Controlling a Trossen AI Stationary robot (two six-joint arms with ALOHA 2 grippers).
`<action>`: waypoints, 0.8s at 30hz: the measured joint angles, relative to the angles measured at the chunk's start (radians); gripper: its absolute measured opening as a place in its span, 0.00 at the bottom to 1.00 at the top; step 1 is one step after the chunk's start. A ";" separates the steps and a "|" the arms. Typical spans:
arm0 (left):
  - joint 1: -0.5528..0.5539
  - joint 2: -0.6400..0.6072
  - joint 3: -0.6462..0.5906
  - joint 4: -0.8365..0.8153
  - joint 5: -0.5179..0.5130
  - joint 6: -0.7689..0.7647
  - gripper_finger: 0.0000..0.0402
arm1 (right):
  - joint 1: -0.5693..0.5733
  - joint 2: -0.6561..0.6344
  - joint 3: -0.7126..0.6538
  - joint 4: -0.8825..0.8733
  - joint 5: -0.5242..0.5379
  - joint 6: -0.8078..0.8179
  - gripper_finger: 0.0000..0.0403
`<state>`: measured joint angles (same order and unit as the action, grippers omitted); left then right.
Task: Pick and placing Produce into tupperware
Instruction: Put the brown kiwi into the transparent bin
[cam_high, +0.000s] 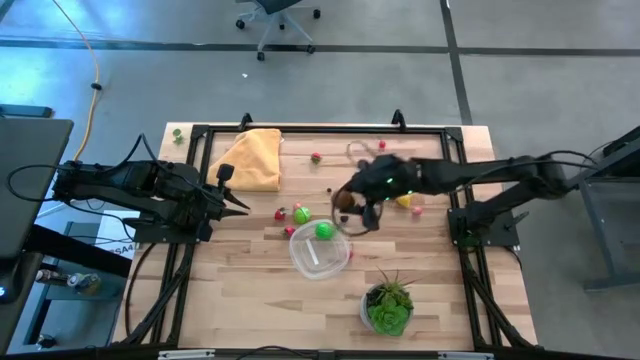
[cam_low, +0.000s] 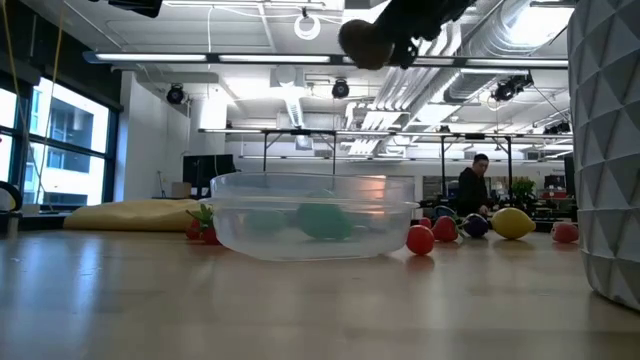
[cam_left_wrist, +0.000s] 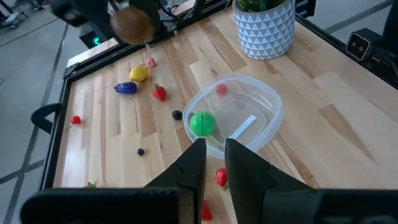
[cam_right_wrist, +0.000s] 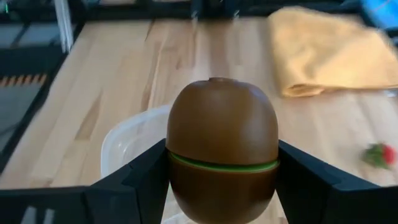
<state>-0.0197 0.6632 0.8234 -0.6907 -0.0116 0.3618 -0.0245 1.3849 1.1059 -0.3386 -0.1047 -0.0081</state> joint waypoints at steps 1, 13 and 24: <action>0.000 0.000 0.000 0.000 0.000 0.000 0.13 | 0.015 0.031 0.016 -0.005 0.000 -0.009 0.56; 0.000 0.000 0.000 0.000 0.000 0.000 0.13 | 0.168 0.412 0.229 -0.114 -0.028 -0.053 0.56; 0.000 0.000 0.000 0.000 0.000 0.000 0.13 | 0.183 0.670 0.383 -0.234 -0.031 0.042 0.56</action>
<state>-0.0200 0.6632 0.8234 -0.6907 -0.0119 0.3615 0.1589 2.0554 1.4891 -0.5728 -0.1357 0.0336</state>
